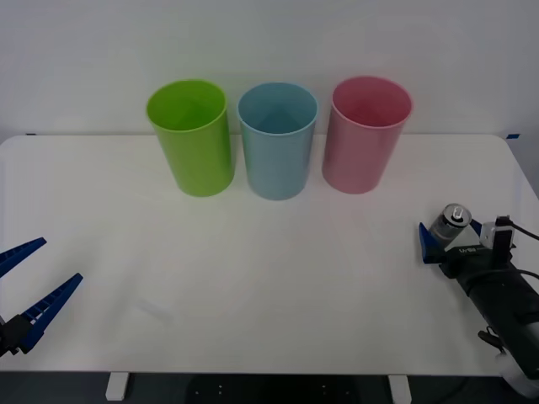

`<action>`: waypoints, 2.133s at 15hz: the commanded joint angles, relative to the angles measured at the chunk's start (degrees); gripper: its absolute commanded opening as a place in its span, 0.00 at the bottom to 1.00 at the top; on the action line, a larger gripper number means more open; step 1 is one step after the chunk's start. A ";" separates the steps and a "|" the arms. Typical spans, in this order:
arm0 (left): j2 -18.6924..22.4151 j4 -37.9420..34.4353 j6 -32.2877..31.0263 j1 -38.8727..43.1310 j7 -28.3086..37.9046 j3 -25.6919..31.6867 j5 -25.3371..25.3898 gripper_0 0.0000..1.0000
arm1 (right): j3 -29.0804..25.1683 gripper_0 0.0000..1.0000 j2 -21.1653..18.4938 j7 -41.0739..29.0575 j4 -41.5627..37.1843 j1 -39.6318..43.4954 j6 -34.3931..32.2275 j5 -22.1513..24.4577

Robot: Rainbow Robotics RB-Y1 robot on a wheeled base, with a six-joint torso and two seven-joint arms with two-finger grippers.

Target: Grasp the object on the table and drop it into the matching bin: aluminum can to the light blue bin, PET bottle to the pink bin.

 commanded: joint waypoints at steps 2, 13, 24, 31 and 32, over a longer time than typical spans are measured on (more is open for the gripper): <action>0.00 0.00 0.00 0.00 0.00 0.00 0.00 1.00 | 0.00 1.00 0.20 0.38 2.82 -2.69 0.36 0.30; 0.00 0.00 0.00 0.00 0.00 0.00 0.00 1.00 | -0.09 0.00 0.20 1.70 2.99 -2.86 0.27 0.21; 0.00 0.00 0.00 0.00 0.00 0.00 0.00 1.00 | -0.61 0.00 0.20 0.11 -1.14 -1.10 -5.09 0.30; 0.00 0.00 0.00 0.00 0.00 0.00 0.00 1.00 | -0.44 0.00 -0.07 -14.39 -14.50 4.61 -10.19 4.78; 0.00 0.00 0.00 0.00 0.00 0.00 0.00 1.00 | -0.35 0.00 -0.15 -16.23 -16.08 5.14 -10.80 5.57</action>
